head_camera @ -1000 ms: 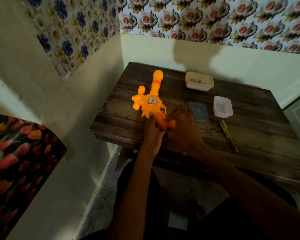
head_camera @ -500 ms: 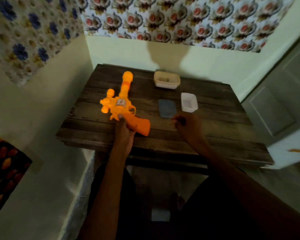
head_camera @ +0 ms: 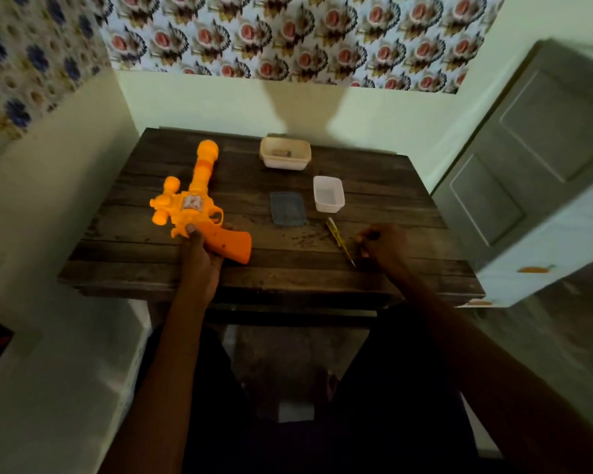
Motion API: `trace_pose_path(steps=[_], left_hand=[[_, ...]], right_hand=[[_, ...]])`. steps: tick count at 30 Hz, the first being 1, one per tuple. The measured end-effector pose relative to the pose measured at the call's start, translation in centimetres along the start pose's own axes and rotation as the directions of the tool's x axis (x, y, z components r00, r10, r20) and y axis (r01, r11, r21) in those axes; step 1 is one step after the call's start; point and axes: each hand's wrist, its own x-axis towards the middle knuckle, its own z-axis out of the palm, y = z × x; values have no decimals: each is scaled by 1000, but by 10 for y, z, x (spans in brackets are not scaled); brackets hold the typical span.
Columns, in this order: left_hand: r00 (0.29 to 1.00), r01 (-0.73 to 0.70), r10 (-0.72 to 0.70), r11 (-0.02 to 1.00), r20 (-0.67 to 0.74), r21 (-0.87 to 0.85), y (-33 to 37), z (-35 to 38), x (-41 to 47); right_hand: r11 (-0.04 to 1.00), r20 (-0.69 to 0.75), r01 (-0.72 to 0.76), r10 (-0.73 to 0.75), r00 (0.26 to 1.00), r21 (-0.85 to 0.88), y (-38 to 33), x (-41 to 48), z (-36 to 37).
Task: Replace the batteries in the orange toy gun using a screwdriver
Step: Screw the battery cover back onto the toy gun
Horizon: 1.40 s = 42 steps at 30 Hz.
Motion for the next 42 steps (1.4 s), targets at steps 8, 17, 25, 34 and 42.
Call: trace_pose_path(steps=[8,17,25,34,42], left_hand=[[999,-4,4,1000,40,-3,-8,-6,8],[998,17,-14,998,54,-54,-10,-6,14],[999,43,-38,985,34,-165,-7,-7,9],[996,52,-37,980,80,-194,-5,-8,4],[990,-22,42,990,136,-139,-10,-11,5]], right_hand=[[995,33,19,-16,999,-98,-5,8,5],[963,6,107,-109,994,-248,-31,5,11],[834,272,552,-530,803,-5,-116,-63,65],[787,319,616,-582,748,-8,-147,-60,107],[705,366,697,-618,696,-135,-156,-64,105]])
